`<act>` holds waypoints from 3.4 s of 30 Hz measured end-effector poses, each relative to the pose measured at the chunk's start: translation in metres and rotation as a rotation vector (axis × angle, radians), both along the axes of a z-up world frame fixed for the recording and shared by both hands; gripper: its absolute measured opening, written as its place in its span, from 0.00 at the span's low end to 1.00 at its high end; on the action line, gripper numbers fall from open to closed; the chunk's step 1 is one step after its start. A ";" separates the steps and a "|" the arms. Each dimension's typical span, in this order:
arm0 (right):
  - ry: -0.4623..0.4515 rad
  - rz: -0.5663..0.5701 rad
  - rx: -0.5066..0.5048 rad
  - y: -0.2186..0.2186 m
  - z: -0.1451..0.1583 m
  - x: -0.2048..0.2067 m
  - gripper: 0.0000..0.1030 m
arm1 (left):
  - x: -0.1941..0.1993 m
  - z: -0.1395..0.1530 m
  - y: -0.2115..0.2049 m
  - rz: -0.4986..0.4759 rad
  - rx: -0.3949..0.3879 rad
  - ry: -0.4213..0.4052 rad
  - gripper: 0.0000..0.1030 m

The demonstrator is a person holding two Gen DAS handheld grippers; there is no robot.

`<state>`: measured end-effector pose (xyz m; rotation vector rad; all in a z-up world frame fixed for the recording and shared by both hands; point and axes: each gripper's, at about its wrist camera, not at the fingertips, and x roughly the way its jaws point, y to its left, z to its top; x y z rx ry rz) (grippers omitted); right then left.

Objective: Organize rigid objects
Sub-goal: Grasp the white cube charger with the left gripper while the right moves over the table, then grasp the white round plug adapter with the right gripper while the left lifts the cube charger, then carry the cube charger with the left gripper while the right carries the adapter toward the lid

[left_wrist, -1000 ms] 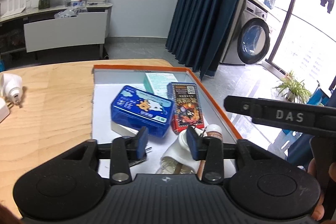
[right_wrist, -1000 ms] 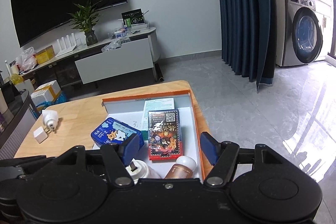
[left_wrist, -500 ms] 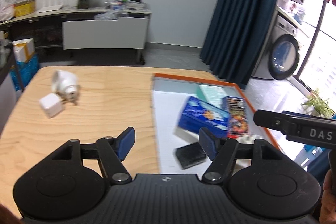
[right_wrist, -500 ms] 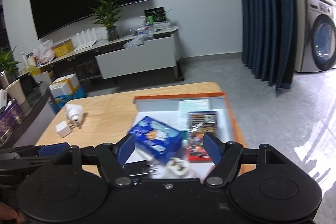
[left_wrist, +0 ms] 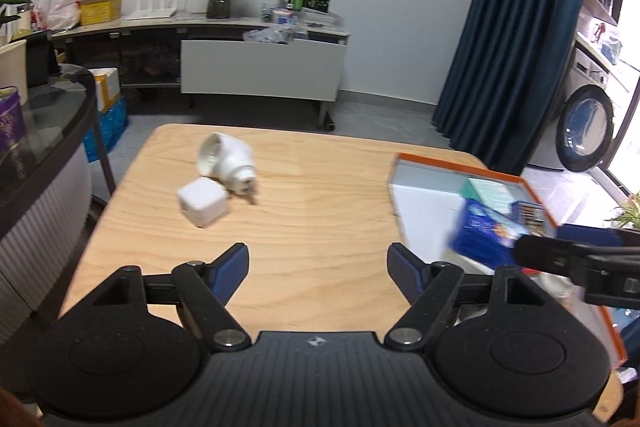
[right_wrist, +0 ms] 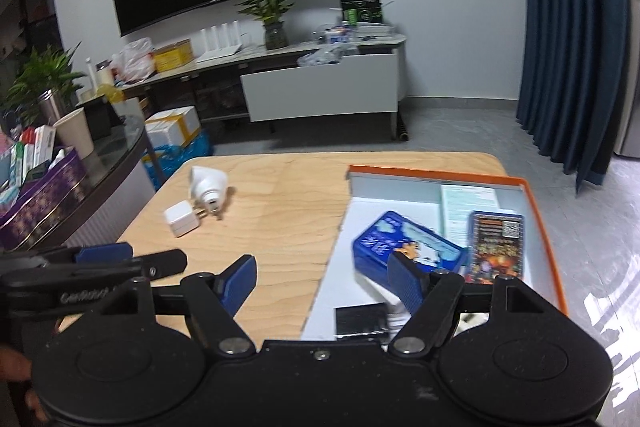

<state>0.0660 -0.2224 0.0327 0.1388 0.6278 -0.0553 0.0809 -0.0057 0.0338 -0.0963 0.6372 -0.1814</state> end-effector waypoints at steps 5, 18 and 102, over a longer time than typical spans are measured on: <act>0.015 0.019 -0.018 0.011 -0.003 0.006 0.84 | 0.026 -0.011 0.029 0.008 0.047 -0.003 0.79; 0.045 0.019 -0.031 0.015 -0.010 0.029 0.85 | 0.106 -0.052 0.054 -0.030 0.145 0.000 0.86; -0.068 -0.008 0.024 0.044 0.027 0.038 0.61 | -0.016 0.017 0.017 -0.045 -0.066 -0.137 0.41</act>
